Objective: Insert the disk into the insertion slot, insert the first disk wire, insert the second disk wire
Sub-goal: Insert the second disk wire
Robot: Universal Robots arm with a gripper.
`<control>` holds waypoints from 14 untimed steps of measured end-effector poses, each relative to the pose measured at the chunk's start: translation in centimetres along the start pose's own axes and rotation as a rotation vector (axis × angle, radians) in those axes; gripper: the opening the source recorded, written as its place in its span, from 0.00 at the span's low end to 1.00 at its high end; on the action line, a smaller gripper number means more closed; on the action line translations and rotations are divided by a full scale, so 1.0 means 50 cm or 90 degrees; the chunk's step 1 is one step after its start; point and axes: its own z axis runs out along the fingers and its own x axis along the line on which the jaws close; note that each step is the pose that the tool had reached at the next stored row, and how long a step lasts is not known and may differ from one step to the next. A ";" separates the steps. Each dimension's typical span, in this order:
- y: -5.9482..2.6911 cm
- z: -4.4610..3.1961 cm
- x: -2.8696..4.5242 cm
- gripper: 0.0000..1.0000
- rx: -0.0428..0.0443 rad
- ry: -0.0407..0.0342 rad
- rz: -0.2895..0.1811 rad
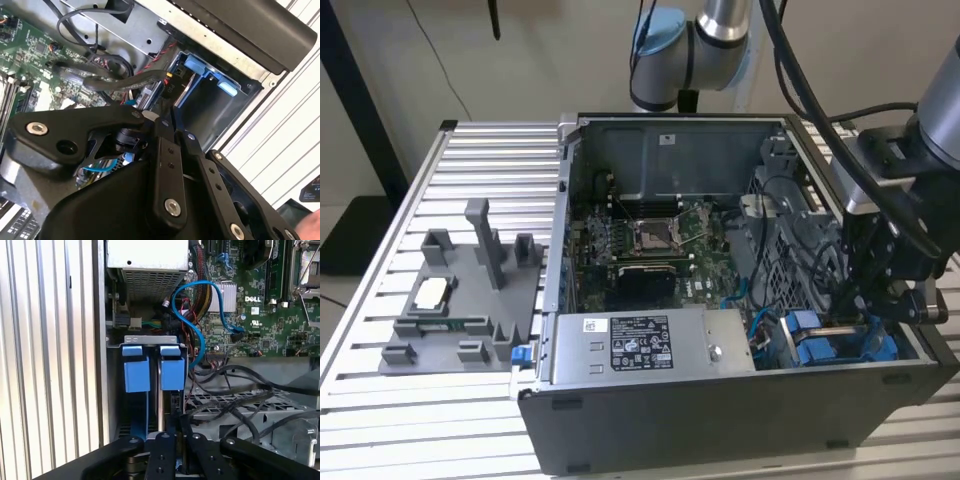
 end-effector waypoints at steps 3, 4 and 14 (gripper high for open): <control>0.002 -0.004 0.000 0.16 0.0005 -0.0118 0.002; 0.003 -0.007 -0.001 0.16 0.0005 -0.0155 0.002; 0.021 -0.059 -0.005 0.24 0.0002 -0.0339 0.003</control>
